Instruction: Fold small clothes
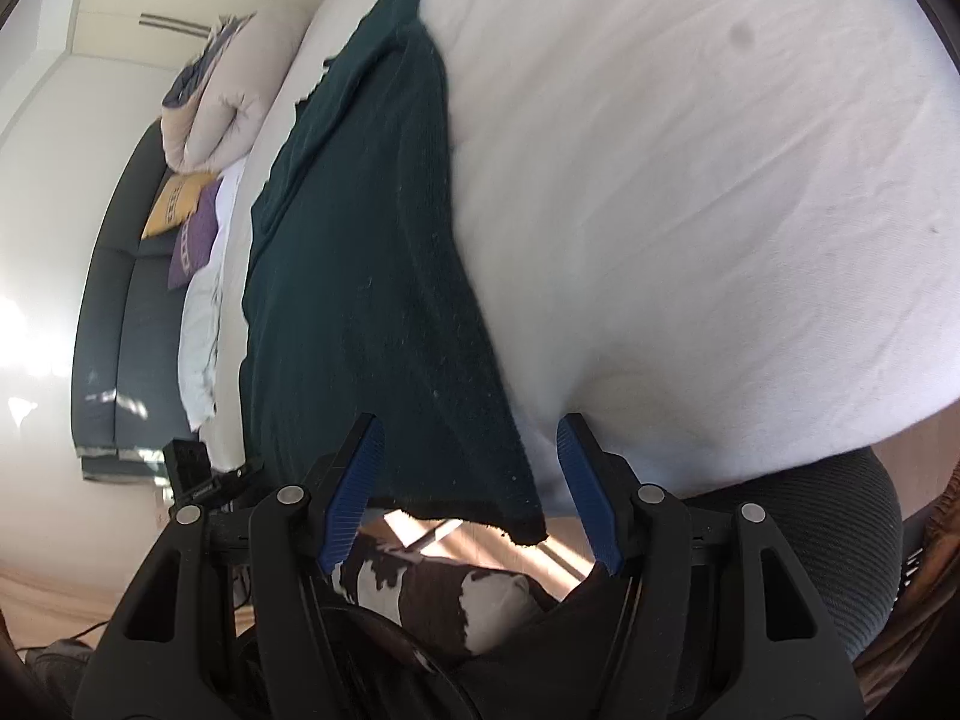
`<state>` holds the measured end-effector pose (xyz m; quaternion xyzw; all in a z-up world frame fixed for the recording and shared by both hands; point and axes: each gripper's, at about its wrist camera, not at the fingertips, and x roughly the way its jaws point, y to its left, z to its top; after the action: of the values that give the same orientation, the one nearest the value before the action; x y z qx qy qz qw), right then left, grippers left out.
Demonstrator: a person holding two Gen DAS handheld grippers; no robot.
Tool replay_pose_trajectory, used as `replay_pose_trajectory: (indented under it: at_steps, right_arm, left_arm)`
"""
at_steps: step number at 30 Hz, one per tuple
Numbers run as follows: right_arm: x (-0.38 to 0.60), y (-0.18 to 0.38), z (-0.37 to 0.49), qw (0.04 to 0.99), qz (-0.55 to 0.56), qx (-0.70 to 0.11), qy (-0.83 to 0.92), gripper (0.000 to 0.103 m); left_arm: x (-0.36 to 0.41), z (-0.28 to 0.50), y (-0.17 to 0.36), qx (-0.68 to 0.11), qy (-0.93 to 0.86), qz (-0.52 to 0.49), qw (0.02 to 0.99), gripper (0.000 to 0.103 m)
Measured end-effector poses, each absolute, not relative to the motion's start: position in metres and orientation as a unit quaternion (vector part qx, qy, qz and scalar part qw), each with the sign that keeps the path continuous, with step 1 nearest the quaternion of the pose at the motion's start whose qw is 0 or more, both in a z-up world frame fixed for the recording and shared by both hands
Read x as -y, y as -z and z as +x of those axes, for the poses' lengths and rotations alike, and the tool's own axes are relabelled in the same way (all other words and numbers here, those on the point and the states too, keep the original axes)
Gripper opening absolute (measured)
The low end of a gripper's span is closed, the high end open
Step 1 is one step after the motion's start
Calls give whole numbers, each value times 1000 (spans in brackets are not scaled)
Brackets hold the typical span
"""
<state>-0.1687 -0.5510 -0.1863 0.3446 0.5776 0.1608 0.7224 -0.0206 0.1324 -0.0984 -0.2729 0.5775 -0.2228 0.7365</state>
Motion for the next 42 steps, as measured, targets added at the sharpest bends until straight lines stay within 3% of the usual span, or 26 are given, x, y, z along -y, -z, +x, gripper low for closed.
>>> replay_pose_trajectory:
  at_steps: [8, 13, 18, 30, 42]
  right_arm:
    - [531, 193, -157, 691, 317, -616, -208, 56]
    - [539, 203, -162, 686, 330, -617, -201, 19]
    - [534, 205, -168, 693, 320, -615, -200, 10]
    - [523, 177, -163, 722, 350, -554, -223, 7]
    - [508, 118, -102, 748, 411, -453, -259, 7]
  left_arm:
    - [-135, -22, 98, -578, 229, -269, 735, 7]
    - [-137, -23, 97, -580, 233, -266, 734, 7]
    - [-136, -24, 92, -581, 233, -258, 736, 6]
    - [-139, -26, 84, -565, 248, -285, 734, 5]
    - [-137, 36, 20, -456, 304, -369, 751, 5]
